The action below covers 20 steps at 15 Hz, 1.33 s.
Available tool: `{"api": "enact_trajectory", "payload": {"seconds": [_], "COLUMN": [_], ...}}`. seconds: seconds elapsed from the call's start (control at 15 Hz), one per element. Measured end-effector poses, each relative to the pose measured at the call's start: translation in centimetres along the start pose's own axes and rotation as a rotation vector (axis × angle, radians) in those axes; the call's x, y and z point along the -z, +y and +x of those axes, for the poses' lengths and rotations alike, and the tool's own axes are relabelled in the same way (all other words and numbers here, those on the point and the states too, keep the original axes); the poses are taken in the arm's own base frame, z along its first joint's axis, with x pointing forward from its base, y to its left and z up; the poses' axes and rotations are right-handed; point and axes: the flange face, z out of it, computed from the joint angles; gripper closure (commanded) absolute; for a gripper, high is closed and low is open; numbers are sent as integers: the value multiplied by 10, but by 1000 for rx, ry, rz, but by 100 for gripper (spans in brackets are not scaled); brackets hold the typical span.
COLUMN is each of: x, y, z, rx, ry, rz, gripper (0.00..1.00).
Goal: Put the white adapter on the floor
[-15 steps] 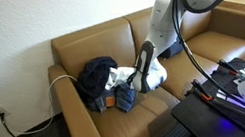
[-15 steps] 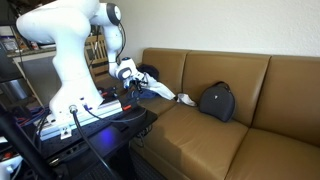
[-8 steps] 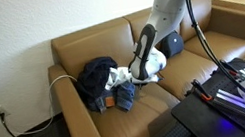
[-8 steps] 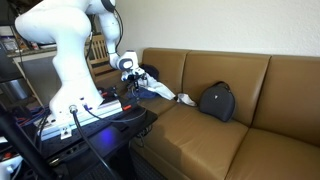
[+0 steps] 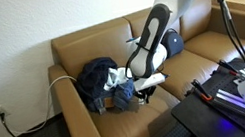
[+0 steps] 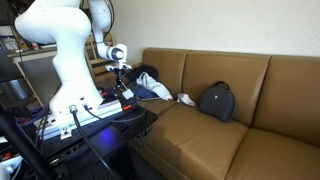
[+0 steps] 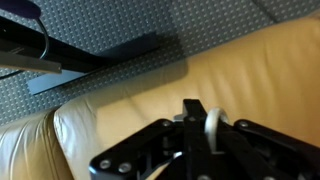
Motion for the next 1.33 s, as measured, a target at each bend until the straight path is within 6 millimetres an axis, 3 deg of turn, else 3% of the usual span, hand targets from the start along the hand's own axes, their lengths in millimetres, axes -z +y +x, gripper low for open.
{"api": "enact_trajectory", "payload": {"seconds": [0.27,0.6,0.8,1.13,1.33], "x": [18,65,107,179,206], "y": [-43,-85,-111,-144,-161], "z": [-69,-119,-136,-144,-149], "rx": [171,311,377,463,514], "ry": [-93,-128,-136,-185,-192], "rz": [-37,-42,-3,107,164], "gripper": [100,100,100,100,100]}}
